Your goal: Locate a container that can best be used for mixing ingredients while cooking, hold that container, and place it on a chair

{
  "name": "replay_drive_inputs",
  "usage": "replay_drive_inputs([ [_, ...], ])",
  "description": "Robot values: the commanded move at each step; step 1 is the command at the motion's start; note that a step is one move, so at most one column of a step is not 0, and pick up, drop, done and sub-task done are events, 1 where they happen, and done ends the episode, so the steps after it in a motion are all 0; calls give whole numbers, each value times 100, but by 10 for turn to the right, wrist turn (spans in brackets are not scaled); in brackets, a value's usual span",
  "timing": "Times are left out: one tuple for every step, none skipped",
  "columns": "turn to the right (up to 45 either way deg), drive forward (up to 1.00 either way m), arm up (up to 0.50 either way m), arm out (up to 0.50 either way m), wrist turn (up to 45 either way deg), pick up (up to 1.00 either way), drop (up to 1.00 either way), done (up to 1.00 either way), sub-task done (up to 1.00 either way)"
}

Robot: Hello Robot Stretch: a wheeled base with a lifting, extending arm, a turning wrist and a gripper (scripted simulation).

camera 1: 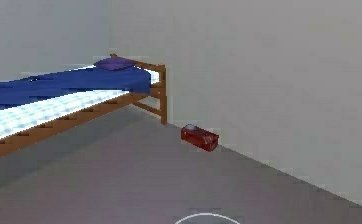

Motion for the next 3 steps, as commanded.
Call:
replay_drive_inputs([
  [-90,0,0,0,0,0,0,0,0],
  [0,40,0,0,0,0,0,0,0],
  [-450,0,0,0,0,0,0,0,0],
])
